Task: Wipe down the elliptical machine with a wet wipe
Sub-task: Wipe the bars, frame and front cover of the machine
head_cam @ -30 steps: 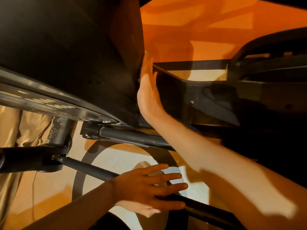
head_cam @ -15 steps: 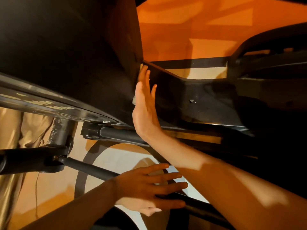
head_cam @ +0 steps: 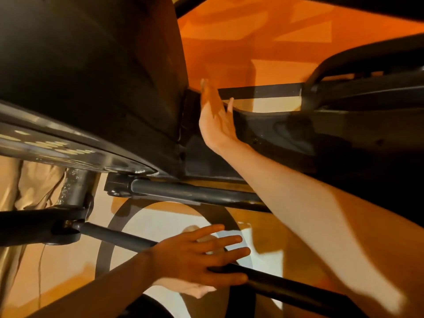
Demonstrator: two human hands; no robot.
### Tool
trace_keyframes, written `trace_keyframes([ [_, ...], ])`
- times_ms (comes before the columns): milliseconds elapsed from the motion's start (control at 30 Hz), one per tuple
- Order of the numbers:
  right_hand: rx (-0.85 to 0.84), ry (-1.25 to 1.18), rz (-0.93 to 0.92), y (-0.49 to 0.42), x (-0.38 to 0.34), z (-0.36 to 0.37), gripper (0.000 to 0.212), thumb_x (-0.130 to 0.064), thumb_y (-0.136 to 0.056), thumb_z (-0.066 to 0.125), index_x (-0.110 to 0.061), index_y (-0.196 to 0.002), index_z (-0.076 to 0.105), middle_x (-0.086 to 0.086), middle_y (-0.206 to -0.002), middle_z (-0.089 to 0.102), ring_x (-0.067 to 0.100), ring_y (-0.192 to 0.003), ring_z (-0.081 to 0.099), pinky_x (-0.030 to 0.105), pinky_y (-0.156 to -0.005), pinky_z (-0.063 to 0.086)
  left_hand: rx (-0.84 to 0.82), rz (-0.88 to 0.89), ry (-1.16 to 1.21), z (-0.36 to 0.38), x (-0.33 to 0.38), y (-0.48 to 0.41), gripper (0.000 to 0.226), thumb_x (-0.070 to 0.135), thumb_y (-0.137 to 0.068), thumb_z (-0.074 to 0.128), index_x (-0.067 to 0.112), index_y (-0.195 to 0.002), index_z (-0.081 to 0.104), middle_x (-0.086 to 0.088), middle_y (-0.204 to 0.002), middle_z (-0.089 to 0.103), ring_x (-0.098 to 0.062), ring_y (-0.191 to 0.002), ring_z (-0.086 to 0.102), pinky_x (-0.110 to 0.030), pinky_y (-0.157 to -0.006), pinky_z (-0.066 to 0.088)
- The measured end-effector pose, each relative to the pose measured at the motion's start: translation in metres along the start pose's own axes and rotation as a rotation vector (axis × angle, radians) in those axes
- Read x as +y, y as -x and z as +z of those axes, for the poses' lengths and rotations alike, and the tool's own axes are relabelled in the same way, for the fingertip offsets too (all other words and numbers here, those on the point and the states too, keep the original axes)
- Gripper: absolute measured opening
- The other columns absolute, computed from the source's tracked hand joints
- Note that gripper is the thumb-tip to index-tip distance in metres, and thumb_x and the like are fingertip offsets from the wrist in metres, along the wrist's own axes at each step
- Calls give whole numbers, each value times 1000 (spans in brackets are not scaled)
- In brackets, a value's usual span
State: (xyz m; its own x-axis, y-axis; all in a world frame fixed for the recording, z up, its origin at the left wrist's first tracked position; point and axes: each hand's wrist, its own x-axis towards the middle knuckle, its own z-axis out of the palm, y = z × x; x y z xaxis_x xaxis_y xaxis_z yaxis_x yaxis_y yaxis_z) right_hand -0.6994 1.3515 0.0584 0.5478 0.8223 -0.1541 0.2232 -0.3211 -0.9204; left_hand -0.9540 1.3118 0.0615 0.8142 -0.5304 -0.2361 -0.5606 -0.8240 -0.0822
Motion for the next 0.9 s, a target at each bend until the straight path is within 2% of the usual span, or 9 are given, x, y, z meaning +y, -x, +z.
trace_keyframes([
  [100, -24, 65, 120, 3, 41, -4, 63, -48, -109, 1, -20, -164, -6, -1, -172, -7, 10, -156, -13, 47, -125, -18, -40, 27, -20, -2, -2, 2, 101, 59, -92, 70, 25, -165, 10, -10, -174, 2, -33, -161, 8, -50, -130, 9],
  [233, -73, 451, 227, 30, 97, -6, 73, -59, -102, -8, -17, -162, -13, 1, -171, -16, 14, -156, -18, 47, -125, -17, -8, 41, -14, -3, -4, -2, 89, 54, -95, 67, 26, -163, 16, -8, -172, 12, -33, -160, 10, -51, -130, 10],
  [333, -5, 778, 146, 46, 131, -29, 84, -63, -97, -10, -14, -165, 1, 6, -173, 0, 19, -159, -7, 48, -126, -14, 27, 41, -39, -1, -3, -3, 66, 47, -108, 41, 25, -164, 15, -5, -171, 18, -32, -161, 7, -49, -130, 4],
  [433, 150, 838, 303, 34, 137, -60, 87, -63, -98, -4, -8, -163, 12, 11, -171, 10, 22, -159, 1, 47, -126, -15, 32, 52, -44, 0, -1, -3, 56, 48, -111, 26, 28, -163, 19, -3, -169, 24, -31, -161, 7, -49, -130, 1],
  [533, 204, 727, 465, 11, 130, -69, 88, -63, -100, -6, -4, -162, 19, 12, -171, 13, 23, -159, -4, 51, -125, -14, 57, 33, -28, -2, -1, -2, 54, 49, -112, 29, 29, -162, 23, -3, -169, 22, -31, -161, 5, -49, -130, 2],
  [633, 142, 532, 400, -6, 111, -40, 79, -57, -105, 1, -9, -156, 36, 14, -166, 27, 25, -158, 9, 53, -126, -8, 95, 21, -14, -2, 0, -2, 57, 49, -111, 38, 28, -162, 24, -3, -171, 14, -31, -161, 10, -49, -130, 4],
  [800, 92, -62, 380, -21, 64, -12, 59, -45, -112, 10, -17, -163, 18, 6, -172, 11, 22, -159, -4, 47, -127, -12, 105, 10, -25, -1, -1, -1, 64, 53, -109, 43, 28, -163, 20, -5, -171, 9, -31, -161, 9, -48, -130, 5],
  [833, 67, -69, 335, -19, 66, -16, 54, -38, -113, 14, -17, -163, 18, 6, -171, 13, 23, -159, -2, 46, -126, -12, 93, 19, -40, 0, 0, 0, 67, 54, -107, 44, 28, -163, 18, -6, -172, 8, -31, -161, 7, -48, -130, 3],
  [900, -12, 141, 251, -10, 83, -27, 55, -36, -113, 11, -18, -164, 16, 3, -172, 12, 18, -159, -2, 44, -123, -17, 69, 34, -69, 2, -1, 1, 72, 58, -105, 45, 28, -164, 15, -7, -173, 5, -32, -161, 4, -49, -130, 1],
])
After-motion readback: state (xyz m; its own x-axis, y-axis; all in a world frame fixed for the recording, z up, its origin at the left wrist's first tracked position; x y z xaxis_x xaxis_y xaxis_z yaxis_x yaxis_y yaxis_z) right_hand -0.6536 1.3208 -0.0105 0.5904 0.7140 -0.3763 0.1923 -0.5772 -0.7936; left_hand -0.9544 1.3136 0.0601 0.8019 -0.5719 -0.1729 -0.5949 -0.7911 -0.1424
